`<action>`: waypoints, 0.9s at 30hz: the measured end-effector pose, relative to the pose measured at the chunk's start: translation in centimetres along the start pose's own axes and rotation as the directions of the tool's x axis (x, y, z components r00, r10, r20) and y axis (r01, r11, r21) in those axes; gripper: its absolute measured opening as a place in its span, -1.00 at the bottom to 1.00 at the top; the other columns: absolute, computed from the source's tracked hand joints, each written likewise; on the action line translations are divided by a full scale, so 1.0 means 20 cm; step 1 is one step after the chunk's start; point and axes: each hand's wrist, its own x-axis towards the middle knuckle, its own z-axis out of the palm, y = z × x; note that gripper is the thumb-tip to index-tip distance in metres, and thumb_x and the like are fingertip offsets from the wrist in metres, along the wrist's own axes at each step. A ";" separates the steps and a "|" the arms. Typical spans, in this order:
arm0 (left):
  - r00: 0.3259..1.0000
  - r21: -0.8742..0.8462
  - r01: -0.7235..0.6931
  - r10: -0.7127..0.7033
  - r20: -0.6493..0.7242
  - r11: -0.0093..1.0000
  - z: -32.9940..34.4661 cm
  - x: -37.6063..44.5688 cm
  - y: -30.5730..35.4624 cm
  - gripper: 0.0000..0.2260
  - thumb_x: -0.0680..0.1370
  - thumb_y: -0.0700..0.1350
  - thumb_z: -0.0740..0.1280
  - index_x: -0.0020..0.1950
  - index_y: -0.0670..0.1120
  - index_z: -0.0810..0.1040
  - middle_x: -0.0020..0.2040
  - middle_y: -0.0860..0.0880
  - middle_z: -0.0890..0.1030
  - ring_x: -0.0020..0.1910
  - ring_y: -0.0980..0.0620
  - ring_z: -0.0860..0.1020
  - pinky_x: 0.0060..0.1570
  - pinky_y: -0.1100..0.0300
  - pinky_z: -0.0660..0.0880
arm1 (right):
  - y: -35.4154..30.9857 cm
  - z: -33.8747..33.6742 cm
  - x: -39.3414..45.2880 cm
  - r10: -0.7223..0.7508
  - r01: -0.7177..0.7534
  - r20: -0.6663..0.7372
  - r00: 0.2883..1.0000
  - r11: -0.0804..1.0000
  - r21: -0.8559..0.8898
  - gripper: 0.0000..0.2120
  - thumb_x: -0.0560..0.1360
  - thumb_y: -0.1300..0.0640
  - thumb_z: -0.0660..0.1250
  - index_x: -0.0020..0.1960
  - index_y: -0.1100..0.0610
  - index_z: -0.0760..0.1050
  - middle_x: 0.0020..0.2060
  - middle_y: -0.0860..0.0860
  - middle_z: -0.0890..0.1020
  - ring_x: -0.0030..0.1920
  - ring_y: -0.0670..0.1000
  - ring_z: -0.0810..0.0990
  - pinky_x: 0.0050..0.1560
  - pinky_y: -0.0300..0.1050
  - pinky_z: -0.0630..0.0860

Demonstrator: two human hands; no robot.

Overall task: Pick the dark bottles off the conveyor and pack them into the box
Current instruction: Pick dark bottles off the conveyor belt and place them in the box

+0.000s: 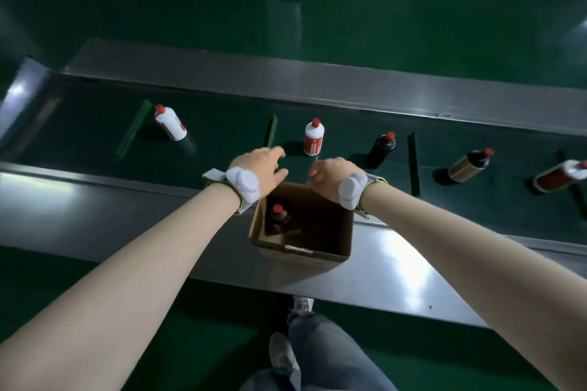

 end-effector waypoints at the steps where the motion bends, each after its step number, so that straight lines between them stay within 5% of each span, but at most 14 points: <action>1: 1.000 -0.010 -0.006 0.006 -0.015 1.000 -0.03 0.02 0.02 -0.58 0.71 0.13 0.26 0.54 0.01 0.43 0.28 0.02 0.64 0.16 -0.08 0.65 -0.01 -0.01 0.62 | 0.01 -0.02 0.00 0.010 -0.010 -0.005 1.000 1.000 0.006 -0.73 0.63 -0.09 0.29 0.26 -0.02 0.58 0.10 0.04 0.67 0.07 0.15 0.65 0.11 0.05 0.61; 11: 0.990 0.059 -0.112 0.116 -0.078 0.992 -0.15 0.23 0.38 -0.68 0.70 0.12 0.28 0.40 0.02 0.50 0.17 0.02 0.65 0.01 -0.06 0.67 -0.10 -0.02 0.66 | 0.39 -0.28 -0.03 0.058 -0.052 -0.133 0.989 0.997 0.051 -0.77 0.62 -0.09 0.28 0.16 -0.02 0.61 0.04 -0.01 0.69 0.02 0.12 0.65 0.05 -0.01 0.61; 15: 0.996 0.044 -0.075 0.077 -0.038 0.996 -0.09 0.40 0.49 -0.68 0.71 0.11 0.27 0.41 -0.01 0.50 0.21 -0.02 0.63 0.06 -0.08 0.66 -0.05 -0.06 0.67 | 0.71 -0.33 0.12 0.186 -0.176 -0.117 0.976 0.980 0.091 -0.76 0.63 -0.09 0.24 0.09 0.00 0.62 0.02 0.02 0.67 0.01 0.15 0.64 0.05 0.01 0.64; 19: 0.999 0.006 -0.030 0.030 0.013 1.000 0.03 0.70 0.62 -0.72 0.71 0.09 0.26 0.32 -0.05 0.53 0.23 -0.06 0.62 0.07 -0.11 0.66 -0.01 -0.08 0.67 | 1.11 -0.33 0.34 0.307 -0.289 -0.078 0.949 0.941 0.177 -0.72 0.58 -0.02 0.20 -0.04 0.14 0.61 -0.11 0.08 0.69 -0.17 0.13 0.63 -0.16 -0.10 0.57; 27: 0.968 -0.089 0.181 -0.161 0.195 0.980 0.45 1.20 0.66 -0.55 0.73 0.12 0.24 0.55 -0.08 0.44 0.46 -0.12 0.54 0.37 -0.17 0.59 0.24 -0.11 0.60 | 1.65 -0.12 0.89 0.357 -0.358 0.028 0.934 0.927 0.115 -0.87 0.57 0.02 0.23 -0.08 0.03 0.50 -0.22 0.02 0.60 -0.20 0.15 0.58 -0.22 -0.09 0.55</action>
